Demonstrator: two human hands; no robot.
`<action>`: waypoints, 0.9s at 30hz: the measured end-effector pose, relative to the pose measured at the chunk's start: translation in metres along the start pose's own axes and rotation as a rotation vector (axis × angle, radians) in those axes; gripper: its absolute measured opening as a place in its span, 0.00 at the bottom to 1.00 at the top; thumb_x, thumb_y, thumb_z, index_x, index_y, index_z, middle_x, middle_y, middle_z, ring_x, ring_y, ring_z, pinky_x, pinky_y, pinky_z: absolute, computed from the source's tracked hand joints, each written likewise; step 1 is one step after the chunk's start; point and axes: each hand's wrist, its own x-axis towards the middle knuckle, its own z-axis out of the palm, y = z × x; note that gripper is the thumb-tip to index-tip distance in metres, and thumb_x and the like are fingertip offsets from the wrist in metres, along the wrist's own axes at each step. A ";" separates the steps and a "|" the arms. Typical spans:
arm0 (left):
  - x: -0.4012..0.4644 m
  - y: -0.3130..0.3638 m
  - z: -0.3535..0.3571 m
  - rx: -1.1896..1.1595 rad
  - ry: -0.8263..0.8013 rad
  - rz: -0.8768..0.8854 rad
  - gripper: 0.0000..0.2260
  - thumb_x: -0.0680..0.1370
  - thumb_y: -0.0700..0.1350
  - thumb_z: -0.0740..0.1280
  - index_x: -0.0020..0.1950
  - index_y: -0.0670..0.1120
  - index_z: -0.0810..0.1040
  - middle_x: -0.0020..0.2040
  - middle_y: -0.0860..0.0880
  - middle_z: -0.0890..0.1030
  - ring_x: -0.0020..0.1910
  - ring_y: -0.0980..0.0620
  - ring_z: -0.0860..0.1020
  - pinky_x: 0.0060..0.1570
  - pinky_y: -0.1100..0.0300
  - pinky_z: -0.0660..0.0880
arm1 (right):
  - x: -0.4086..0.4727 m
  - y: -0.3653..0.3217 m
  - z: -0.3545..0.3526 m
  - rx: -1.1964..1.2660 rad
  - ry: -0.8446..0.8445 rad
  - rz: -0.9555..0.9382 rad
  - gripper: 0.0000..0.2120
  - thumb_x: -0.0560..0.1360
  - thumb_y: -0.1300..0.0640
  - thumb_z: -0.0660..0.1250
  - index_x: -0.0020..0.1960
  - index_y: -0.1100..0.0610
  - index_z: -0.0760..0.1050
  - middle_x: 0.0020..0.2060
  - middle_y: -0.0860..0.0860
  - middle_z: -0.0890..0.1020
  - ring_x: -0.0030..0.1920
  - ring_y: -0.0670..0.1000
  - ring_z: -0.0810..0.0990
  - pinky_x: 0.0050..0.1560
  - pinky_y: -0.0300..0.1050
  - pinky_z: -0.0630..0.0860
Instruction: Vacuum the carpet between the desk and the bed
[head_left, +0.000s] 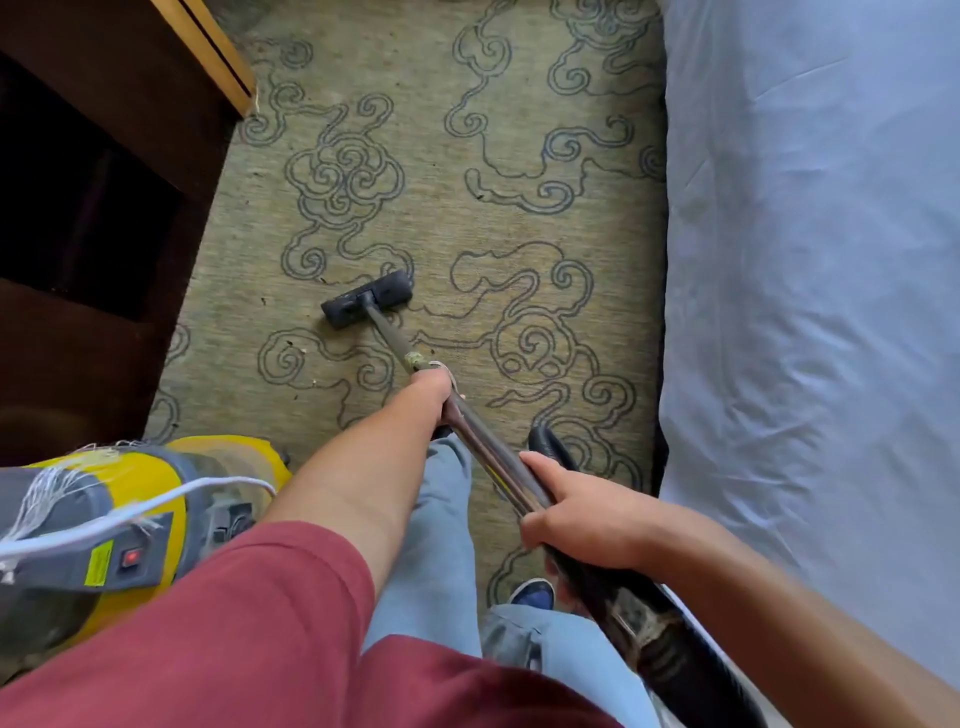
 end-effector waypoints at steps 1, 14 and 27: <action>-0.006 -0.014 0.003 0.012 -0.010 -0.003 0.13 0.85 0.44 0.56 0.59 0.39 0.77 0.55 0.39 0.82 0.60 0.44 0.80 0.68 0.47 0.75 | -0.010 0.011 0.006 -0.012 -0.007 0.013 0.36 0.68 0.54 0.66 0.72 0.34 0.58 0.38 0.56 0.82 0.29 0.56 0.85 0.28 0.47 0.80; -0.065 -0.114 0.027 0.062 -0.008 -0.042 0.14 0.85 0.51 0.58 0.62 0.41 0.73 0.52 0.41 0.77 0.49 0.45 0.78 0.56 0.51 0.79 | -0.070 0.092 0.028 -0.043 -0.043 0.031 0.41 0.74 0.60 0.69 0.77 0.36 0.53 0.35 0.61 0.82 0.30 0.59 0.85 0.30 0.56 0.82; -0.113 -0.165 0.073 -0.162 -0.055 -0.168 0.21 0.86 0.54 0.56 0.72 0.41 0.70 0.67 0.41 0.79 0.62 0.44 0.80 0.68 0.44 0.75 | -0.118 0.136 0.045 -0.916 0.346 0.069 0.40 0.73 0.59 0.61 0.81 0.44 0.49 0.52 0.50 0.83 0.50 0.56 0.83 0.37 0.46 0.70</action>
